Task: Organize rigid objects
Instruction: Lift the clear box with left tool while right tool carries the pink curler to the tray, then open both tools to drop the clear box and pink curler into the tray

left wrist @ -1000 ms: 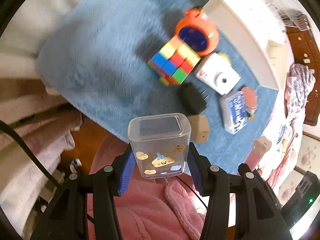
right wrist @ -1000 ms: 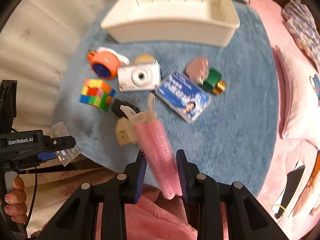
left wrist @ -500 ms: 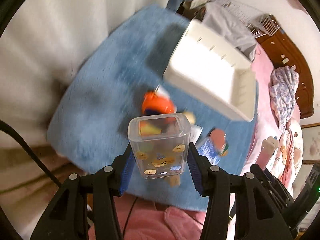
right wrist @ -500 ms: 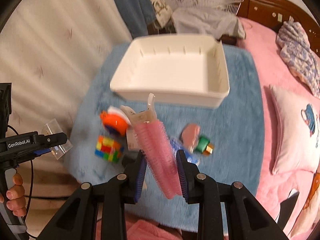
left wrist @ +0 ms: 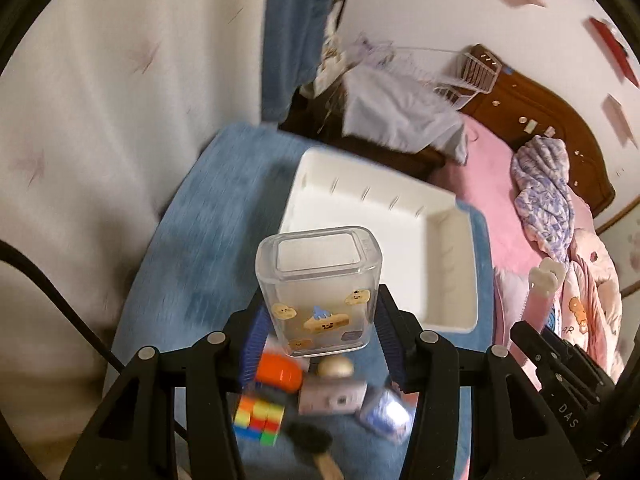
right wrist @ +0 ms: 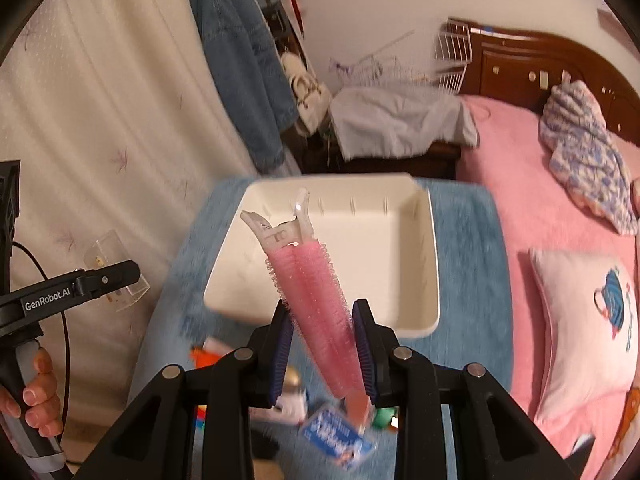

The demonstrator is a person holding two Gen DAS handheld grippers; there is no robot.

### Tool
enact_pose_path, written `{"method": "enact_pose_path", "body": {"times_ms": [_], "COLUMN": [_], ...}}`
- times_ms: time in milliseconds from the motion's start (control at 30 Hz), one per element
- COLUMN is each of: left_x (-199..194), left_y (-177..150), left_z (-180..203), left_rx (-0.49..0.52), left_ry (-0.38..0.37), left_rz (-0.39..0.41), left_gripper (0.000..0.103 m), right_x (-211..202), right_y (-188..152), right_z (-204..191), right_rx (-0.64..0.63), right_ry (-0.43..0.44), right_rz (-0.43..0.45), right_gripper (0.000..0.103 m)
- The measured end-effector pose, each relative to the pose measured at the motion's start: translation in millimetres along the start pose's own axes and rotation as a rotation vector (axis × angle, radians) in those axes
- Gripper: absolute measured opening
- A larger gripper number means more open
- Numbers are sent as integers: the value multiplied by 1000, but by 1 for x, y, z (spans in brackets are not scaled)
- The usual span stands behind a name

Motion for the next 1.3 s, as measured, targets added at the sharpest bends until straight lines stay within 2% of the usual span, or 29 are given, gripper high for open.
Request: {"method": "enact_pose_path", "body": {"times_ms": [300, 500, 633, 833, 1033, 1067, 1100, 1133, 1167, 1300], "left_x": [54, 84, 96, 111, 110, 109, 109, 108, 105, 85], "left_y": [39, 40, 39, 38, 41, 41, 42, 43, 44, 51], "left_z": [18, 24, 26, 32, 31, 32, 32, 33, 33, 32], "left_rx": [91, 102, 132, 201, 216, 218, 221, 222, 224, 218], "left_ry": [-89, -167, -142, -109, -63, -55, -49, -45, -38, -29], "left_rz": [116, 158, 198, 197, 202, 197, 191, 189, 195, 246], "left_gripper": [54, 54, 54, 54, 55, 56, 65, 71, 81, 83], "right_x": [49, 89, 105, 122, 126, 125, 123, 121, 117, 97], "right_y": [23, 28, 30, 30, 30, 30, 31, 31, 32, 36], "right_z": [11, 20, 28, 38, 43, 43, 43, 43, 42, 42], "right_rx": [62, 111, 135, 168, 185, 188, 191, 194, 196, 196], "right_ry": [38, 53, 40, 17, 5, 7, 9, 8, 10, 24], "right_rz": [36, 31, 34, 22, 0, 1, 4, 9, 20, 57], "right_gripper": [31, 31, 31, 32, 34, 37, 42, 53, 58, 58]}}
Point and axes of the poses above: each gripper's, at about its wrist camera, not at the fingertips, and x roughly the way its jaws point, z to its right, y to its top, the point moved 8 cm from there along x, roughly the way its jaws point, and after that the axes turned 13 degrees about x, right-handed, at the moved point
